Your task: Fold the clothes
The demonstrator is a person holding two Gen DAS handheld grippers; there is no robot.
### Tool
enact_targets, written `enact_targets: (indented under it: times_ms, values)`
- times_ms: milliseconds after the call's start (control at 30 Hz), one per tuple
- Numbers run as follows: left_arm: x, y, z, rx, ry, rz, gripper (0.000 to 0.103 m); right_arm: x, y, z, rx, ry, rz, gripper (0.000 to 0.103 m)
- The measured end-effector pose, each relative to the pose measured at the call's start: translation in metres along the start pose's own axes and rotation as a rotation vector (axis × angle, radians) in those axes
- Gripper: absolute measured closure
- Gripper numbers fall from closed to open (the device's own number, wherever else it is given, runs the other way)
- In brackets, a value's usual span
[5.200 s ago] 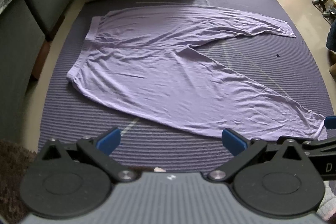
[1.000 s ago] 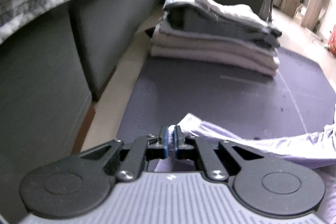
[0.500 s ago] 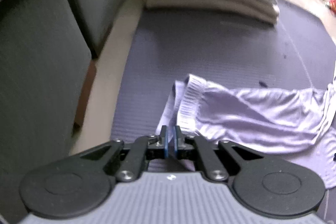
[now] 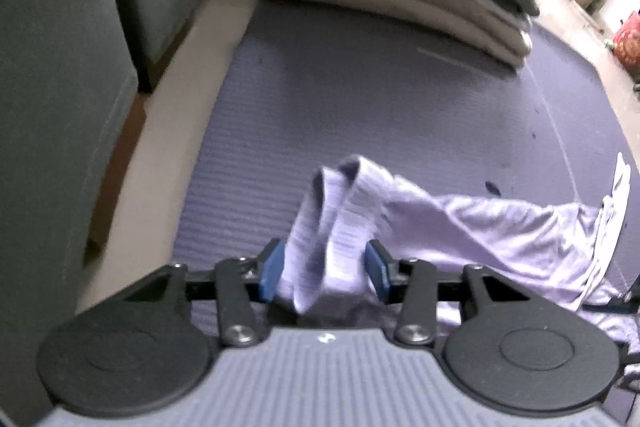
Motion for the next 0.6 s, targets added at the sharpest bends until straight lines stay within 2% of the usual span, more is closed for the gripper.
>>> enact_targets:
  times_ms: [133,200,233,267,333,400,500,533,567,600]
  values:
    - [-0.002,-0.015,0.01,0.048,-0.008,-0.069,0.056,0.0,-0.012,-0.009,0.03,0.01,-0.008,0.081]
    - [-0.006,-0.022,0.012,0.06,-0.021,-0.084,0.056,-0.003,-0.015,-0.009,0.027,-0.006,-0.011,0.088]
    - [-0.009,-0.026,0.013,0.062,-0.03,-0.087,0.06,-0.005,-0.015,-0.009,0.022,-0.02,-0.014,0.088]
    - [-0.011,-0.03,0.014,0.063,-0.038,-0.091,0.073,-0.006,-0.015,-0.008,0.018,-0.028,-0.016,0.088]
    - [-0.01,-0.033,0.014,0.051,-0.027,-0.097,0.085,-0.009,-0.015,-0.006,0.011,-0.046,-0.016,0.088]
    - [-0.003,-0.034,0.015,0.027,0.008,-0.096,0.09,-0.008,-0.013,-0.003,-0.007,-0.05,-0.014,0.088]
    - [0.003,-0.036,0.016,0.016,0.047,-0.102,0.086,-0.003,-0.01,0.009,-0.057,-0.054,0.0,0.088]
    - [0.003,-0.036,0.017,0.018,0.048,-0.11,0.08,0.0,-0.01,0.016,-0.077,-0.047,0.005,0.088]
    - [0.003,-0.036,0.017,0.021,0.049,-0.12,0.068,0.003,-0.01,0.022,-0.095,-0.038,0.009,0.088]
    - [0.003,-0.034,0.017,0.028,0.059,-0.148,0.062,0.007,-0.011,0.03,-0.118,-0.026,0.017,0.088]
Point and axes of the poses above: each gripper's, at about its wrist camera, not at the fingertips, and y roughly against the way its jaws point, x to its left, z to its top, the point moved 7 cm from there along -y, roughly the way its jaws point, and after that the axes turned 1 degree about -z, right-handed, at the moved point
